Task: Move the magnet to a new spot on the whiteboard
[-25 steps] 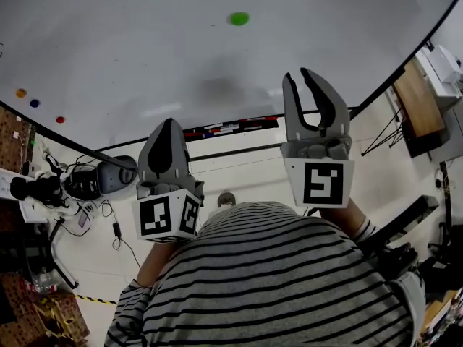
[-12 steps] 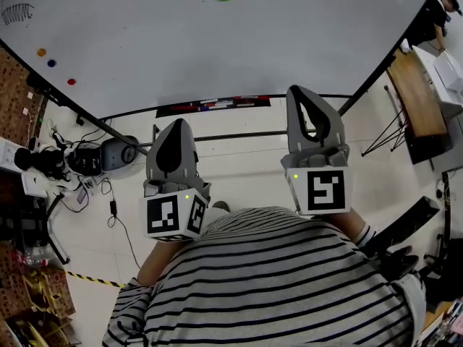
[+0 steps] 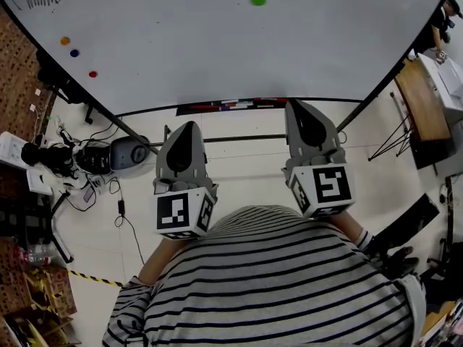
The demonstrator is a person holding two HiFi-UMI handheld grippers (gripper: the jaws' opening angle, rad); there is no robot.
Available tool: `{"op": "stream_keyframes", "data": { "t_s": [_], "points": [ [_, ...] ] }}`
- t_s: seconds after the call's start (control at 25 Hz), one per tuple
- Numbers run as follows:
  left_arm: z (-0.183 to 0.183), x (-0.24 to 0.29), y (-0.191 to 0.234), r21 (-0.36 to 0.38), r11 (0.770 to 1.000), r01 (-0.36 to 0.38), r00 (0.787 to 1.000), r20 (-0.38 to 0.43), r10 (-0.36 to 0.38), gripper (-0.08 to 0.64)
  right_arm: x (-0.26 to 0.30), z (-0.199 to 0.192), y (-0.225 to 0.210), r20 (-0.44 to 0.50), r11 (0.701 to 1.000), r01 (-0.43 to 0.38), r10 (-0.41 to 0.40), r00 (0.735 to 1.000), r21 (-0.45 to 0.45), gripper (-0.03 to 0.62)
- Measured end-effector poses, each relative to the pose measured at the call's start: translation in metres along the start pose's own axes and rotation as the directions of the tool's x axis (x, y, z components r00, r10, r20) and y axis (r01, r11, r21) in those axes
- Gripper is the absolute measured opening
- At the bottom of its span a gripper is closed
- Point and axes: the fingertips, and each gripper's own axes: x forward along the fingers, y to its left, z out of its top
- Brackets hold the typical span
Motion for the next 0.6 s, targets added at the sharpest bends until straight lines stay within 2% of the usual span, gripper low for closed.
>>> {"op": "stream_keyframes", "data": {
  "t_s": [0.4, 0.6],
  "points": [
    [-0.016, -0.011, 0.015, -0.022, 0.999, 0.026, 0.999, -0.039, -0.026, 0.015, 0.002, -0.013, 0.034, -0.04, 1.0, -0.009, 0.009, 0.999, 0.002, 0.001],
    [-0.013, -0.015, 0.012, -0.028, 0.999, 0.041, 0.999, -0.026, -0.042, 0.015, -0.002, -0.015, 0.038, -0.047, 1.0, -0.012, 0.012, 0.999, -0.008, 0.0]
  ]
}}
